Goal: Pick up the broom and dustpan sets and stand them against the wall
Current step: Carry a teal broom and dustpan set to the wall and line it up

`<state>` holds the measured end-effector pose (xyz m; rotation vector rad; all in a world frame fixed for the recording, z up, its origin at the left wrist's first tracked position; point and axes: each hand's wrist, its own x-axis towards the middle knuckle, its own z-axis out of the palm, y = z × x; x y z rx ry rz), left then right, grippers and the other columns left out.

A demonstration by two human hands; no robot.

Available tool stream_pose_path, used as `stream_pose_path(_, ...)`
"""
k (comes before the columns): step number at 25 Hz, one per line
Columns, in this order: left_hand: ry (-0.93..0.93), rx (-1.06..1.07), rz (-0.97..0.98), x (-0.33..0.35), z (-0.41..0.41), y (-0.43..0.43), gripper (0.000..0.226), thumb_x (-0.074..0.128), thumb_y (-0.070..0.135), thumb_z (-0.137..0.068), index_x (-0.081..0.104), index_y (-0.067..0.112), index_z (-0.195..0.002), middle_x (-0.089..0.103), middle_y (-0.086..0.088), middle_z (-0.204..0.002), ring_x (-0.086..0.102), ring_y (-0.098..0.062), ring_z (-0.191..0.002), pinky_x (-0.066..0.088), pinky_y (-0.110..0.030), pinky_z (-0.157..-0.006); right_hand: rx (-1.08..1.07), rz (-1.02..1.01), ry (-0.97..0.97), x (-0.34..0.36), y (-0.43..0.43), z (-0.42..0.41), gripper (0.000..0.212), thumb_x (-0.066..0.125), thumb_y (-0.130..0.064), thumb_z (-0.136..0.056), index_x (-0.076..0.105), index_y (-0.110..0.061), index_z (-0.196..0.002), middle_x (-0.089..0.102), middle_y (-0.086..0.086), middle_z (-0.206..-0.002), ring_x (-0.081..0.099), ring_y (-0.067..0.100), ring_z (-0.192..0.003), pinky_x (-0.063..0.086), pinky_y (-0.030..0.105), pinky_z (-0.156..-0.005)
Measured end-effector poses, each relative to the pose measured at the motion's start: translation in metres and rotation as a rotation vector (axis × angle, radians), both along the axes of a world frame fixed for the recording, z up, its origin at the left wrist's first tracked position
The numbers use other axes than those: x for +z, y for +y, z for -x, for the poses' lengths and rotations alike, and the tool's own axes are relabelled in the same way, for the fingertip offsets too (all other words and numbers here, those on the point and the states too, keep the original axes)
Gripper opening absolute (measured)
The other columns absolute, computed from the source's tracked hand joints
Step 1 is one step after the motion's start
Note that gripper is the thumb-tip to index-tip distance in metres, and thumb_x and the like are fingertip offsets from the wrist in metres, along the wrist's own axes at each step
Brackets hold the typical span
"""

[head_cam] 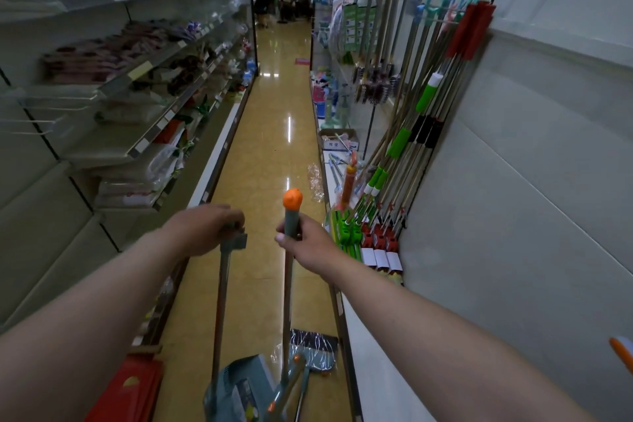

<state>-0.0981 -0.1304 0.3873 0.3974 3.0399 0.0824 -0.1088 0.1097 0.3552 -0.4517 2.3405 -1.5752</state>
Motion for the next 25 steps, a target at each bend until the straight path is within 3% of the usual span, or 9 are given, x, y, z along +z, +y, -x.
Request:
stream_pose_path(3,0.04,-0.029,0.019,0.033,0.001,0.006,0.011,0.06,0.028,-0.096,0.06,0.03,-0.107,0.06,0.008,-0.107,0.059,-0.012,-0.095,0.058,-0.037,-0.083,-0.014,-0.009,0.033,0.0,0.003,0.003,0.01,0.066,-0.029,-0.093,0.059,-0.033,-0.099,0.066,0.0,-0.106,0.064,0.021,-0.105,0.052,0.047,-0.098)
stream_pose_path(7,0.049,0.009,0.015,0.06,-0.001,0.02,0.034,0.073,0.043,-0.085,0.054,0.032,-0.11,0.058,0.009,-0.105,0.06,-0.014,-0.094,0.059,-0.039,-0.08,-0.012,-0.002,0.091,0.009,0.006,0.006,0.012,0.067,-0.03,-0.092,0.058,-0.034,-0.098,0.067,0.001,-0.106,0.065,0.023,-0.105,0.052,0.051,-0.098)
stream_pose_path(11,0.051,0.001,0.025,0.073,-0.003,0.04,0.039,0.075,0.047,-0.082,0.057,0.03,-0.113,0.062,0.007,-0.104,0.06,-0.013,-0.093,0.058,-0.036,-0.082,-0.017,0.066,0.13,0.035,0.011,0.01,0.014,0.066,-0.03,-0.093,0.059,-0.03,-0.105,0.067,0.002,-0.107,0.066,0.025,-0.106,0.052,0.051,-0.099)
stream_pose_path(16,0.019,-0.045,-0.08,0.081,-0.003,0.067,0.032,0.075,0.026,-0.086,0.061,0.028,-0.114,0.062,0.006,-0.109,0.059,-0.01,-0.095,0.053,-0.025,-0.081,0.041,0.134,0.25,0.085,0.013,0.005,0.025,0.062,-0.028,-0.096,0.055,-0.021,-0.12,0.064,0.003,-0.111,0.065,0.023,-0.107,0.053,0.048,-0.098)
stream_pose_path(19,-0.068,-0.048,-0.2,0.092,-0.005,0.076,0.047,0.079,0.021,-0.082,0.057,0.03,-0.122,0.058,0.007,-0.107,0.062,-0.016,-0.1,0.056,-0.03,-0.082,0.069,0.14,0.306,0.104,0.02,0.002,0.025,0.061,-0.027,-0.097,0.054,-0.019,-0.121,0.063,0.005,-0.111,0.063,0.023,-0.107,0.053,0.048,-0.097)
stream_pose_path(22,-0.178,-0.04,-0.238,0.103,-0.006,0.081,0.074,0.083,0.03,-0.077,0.047,0.031,-0.141,0.062,0.002,-0.118,0.065,-0.021,-0.104,0.059,-0.04,-0.089,0.054,0.163,0.304,0.113,0.027,0.003,0.021,0.06,-0.024,-0.098,0.054,-0.022,-0.117,0.065,0.005,-0.112,0.064,0.022,-0.108,0.053,0.048,-0.098)
stream_pose_path(25,-0.234,-0.103,-0.286,0.108,-0.003,0.091,0.062,0.076,0.046,-0.08,0.055,0.027,-0.136,0.061,0.008,-0.121,0.062,-0.014,-0.109,0.055,-0.033,-0.094,0.043,0.19,0.308,0.121,0.03,0.004,0.018,0.061,-0.026,-0.097,0.055,-0.026,-0.114,0.068,0.008,-0.113,0.065,0.023,-0.109,0.053,0.049,-0.098)
